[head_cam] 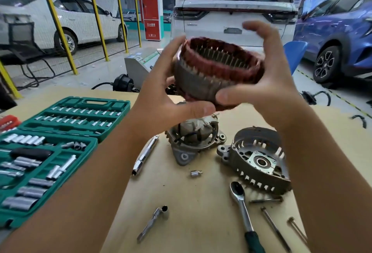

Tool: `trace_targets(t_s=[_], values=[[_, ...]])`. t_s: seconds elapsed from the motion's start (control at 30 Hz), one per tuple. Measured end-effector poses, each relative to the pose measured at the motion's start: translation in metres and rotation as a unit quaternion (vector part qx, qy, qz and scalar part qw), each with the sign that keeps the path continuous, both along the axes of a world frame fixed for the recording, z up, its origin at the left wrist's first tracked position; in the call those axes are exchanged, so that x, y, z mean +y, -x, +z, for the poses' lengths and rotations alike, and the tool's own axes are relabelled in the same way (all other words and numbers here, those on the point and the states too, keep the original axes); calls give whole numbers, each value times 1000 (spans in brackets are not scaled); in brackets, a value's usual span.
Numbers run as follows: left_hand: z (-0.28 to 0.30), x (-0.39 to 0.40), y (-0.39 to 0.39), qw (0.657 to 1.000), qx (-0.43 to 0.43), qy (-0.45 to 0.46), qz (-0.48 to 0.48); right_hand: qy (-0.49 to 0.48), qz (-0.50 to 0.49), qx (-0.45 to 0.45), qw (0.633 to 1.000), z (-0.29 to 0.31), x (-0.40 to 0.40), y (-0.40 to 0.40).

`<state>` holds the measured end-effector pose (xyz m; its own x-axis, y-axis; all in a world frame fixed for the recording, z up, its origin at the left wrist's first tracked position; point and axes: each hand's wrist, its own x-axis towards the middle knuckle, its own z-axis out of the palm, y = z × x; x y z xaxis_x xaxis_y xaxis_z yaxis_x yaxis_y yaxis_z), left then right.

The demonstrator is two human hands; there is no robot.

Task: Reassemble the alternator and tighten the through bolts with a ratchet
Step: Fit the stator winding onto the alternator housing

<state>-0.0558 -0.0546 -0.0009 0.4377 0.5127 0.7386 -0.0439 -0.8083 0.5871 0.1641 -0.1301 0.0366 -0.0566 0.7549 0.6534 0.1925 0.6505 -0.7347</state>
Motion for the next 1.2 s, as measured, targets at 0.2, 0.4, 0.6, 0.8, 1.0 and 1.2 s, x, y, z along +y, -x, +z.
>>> trace_targets(t_s=[0.2,0.4,0.6,0.8,1.0,1.2], values=[[14,-12,-2,998,-26,-21,56,182,-63,191,963,29,-11,13],[32,-24,-4,965,62,-23,254,321,-120,128,931,28,-17,29],[29,-16,0,941,85,100,312,325,-156,30,932,17,-6,29],[12,-9,-10,939,54,185,284,304,-224,-29,925,-4,12,19],[3,-9,-15,937,111,130,304,314,-218,-10,924,-24,24,11],[-6,-3,-13,940,115,146,287,318,-220,-13,922,-31,30,11]])
